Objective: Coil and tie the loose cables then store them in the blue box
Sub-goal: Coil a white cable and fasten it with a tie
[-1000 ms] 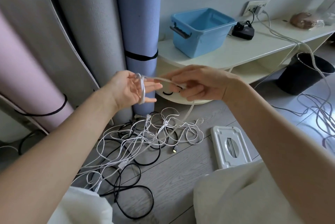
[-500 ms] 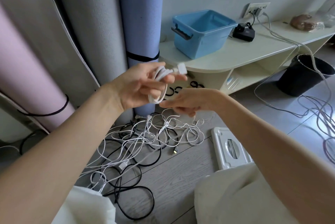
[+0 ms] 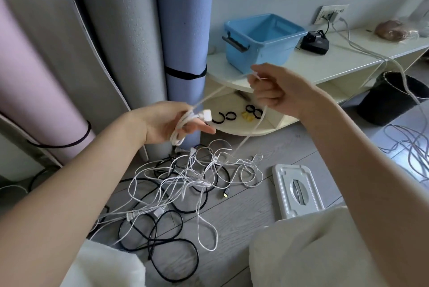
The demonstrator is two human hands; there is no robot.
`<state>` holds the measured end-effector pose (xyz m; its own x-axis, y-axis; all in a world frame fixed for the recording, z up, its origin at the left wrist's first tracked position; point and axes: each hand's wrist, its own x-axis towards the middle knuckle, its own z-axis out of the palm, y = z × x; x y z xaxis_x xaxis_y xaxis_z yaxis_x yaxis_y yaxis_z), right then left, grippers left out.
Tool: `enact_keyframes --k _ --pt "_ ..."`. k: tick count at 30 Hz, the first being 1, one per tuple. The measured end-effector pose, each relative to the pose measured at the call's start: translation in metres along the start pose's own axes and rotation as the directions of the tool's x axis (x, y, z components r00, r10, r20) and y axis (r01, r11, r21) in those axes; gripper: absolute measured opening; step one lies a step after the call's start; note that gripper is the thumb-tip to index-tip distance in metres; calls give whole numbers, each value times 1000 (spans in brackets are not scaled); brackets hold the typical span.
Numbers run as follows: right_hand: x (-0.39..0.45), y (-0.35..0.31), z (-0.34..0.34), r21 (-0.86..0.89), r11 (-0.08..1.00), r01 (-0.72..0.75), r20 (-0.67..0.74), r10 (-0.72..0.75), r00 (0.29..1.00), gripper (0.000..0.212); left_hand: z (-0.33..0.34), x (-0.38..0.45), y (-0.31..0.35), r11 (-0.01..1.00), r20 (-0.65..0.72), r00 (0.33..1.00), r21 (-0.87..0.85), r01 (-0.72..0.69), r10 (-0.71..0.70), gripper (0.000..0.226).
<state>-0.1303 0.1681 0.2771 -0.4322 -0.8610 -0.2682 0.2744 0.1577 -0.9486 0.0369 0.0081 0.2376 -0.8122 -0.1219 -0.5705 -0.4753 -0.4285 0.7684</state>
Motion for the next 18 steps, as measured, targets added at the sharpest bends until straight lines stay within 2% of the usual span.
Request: enact_keyframes --k 2,5,7,9,12,14,16,18 --pt "-3 -1 8 14 1000 -11 214 8 977 30 -7 6 1 980 -59 997 -185 -67 57 27" --pt "-6 2 16 -34 998 -51 475 61 878 36 -15 13 5 885 -137 972 -404 -231 191 28" --pt "-5 10 22 -113 989 -93 574 142 807 40 -16 12 9 777 -196 932 -513 -364 306 30" --pt "-3 20 30 -251 958 -138 608 267 748 38 -12 8 14 689 -228 887 -562 -457 403 33" --pt "-1 33 43 -554 817 -160 520 490 699 33 6 -2 22 628 -172 850 -604 -490 498 34" --pt "0 41 50 -725 672 -150 402 591 699 40 18 -7 23 653 -66 863 -625 -427 501 26" --pt "3 47 53 -831 525 -184 205 597 776 56 27 -13 22 753 76 887 -565 -337 455 27" --pt "5 49 49 -891 410 -198 40 503 863 59 32 -16 16 890 235 908 -389 -239 347 40"
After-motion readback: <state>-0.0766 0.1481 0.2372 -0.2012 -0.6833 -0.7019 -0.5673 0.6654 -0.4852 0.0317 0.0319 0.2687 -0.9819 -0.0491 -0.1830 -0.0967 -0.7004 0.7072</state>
